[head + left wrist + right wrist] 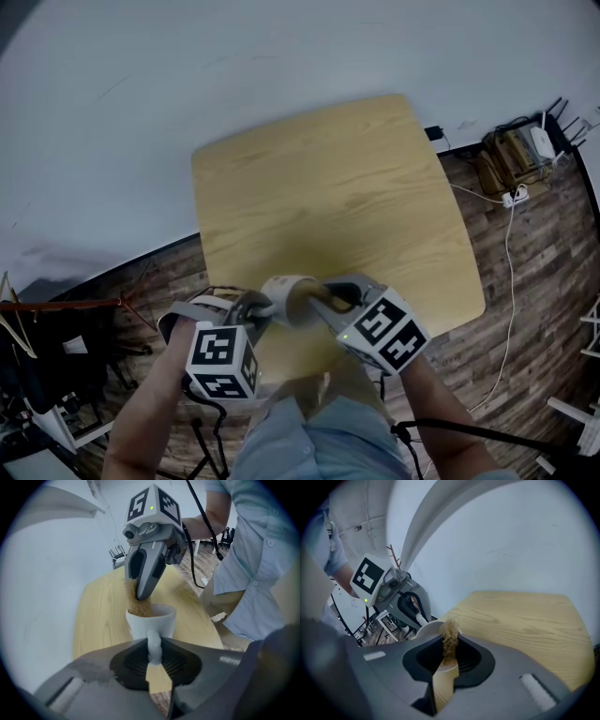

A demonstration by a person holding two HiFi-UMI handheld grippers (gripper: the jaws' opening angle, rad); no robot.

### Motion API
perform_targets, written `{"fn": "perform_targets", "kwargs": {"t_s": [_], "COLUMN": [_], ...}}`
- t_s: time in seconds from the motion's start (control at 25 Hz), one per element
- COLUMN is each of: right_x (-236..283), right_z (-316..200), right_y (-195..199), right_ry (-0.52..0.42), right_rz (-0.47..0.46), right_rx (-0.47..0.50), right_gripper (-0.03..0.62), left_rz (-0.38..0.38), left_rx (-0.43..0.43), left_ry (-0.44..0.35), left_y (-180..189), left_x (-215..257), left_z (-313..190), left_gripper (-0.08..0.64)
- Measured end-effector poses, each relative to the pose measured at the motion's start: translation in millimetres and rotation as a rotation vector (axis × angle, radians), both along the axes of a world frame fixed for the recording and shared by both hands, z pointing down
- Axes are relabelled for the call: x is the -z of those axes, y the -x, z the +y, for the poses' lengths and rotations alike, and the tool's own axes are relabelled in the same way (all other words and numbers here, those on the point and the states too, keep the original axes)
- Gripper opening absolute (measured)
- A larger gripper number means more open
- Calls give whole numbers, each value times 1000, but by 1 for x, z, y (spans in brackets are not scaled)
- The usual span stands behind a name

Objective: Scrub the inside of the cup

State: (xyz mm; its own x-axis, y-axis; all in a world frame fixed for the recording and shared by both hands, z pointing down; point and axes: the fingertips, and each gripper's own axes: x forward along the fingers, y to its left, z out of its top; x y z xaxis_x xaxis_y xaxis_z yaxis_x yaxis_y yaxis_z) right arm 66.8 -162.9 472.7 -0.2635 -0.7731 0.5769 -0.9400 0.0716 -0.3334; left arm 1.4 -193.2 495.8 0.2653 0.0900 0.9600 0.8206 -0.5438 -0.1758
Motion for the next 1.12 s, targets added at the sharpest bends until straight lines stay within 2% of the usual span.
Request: {"fn": "perform_targets", "kwargs": {"t_s": [0.24,0.44,0.92,1.12], "right_x": [-16,-25,-20,-14], "right_z": [17,25,12,0], "right_y": [-5,10,49,52], "right_ry": [26,54,14,-10], "right_rz": [0,-22,-211,-230], "right_rx": [-29,-13,-11,-20], "right_gripper": [55,57,55,55], "left_rz": [4,16,61,82], "left_rx": [30,49,36,11], "left_ry": [27,37,-9,-45], "left_y": [1,1,3,1], "left_x": [0,0,1,1], "left_z": [-2,-4,1,7], "left_gripper": [69,67,67,67]}}
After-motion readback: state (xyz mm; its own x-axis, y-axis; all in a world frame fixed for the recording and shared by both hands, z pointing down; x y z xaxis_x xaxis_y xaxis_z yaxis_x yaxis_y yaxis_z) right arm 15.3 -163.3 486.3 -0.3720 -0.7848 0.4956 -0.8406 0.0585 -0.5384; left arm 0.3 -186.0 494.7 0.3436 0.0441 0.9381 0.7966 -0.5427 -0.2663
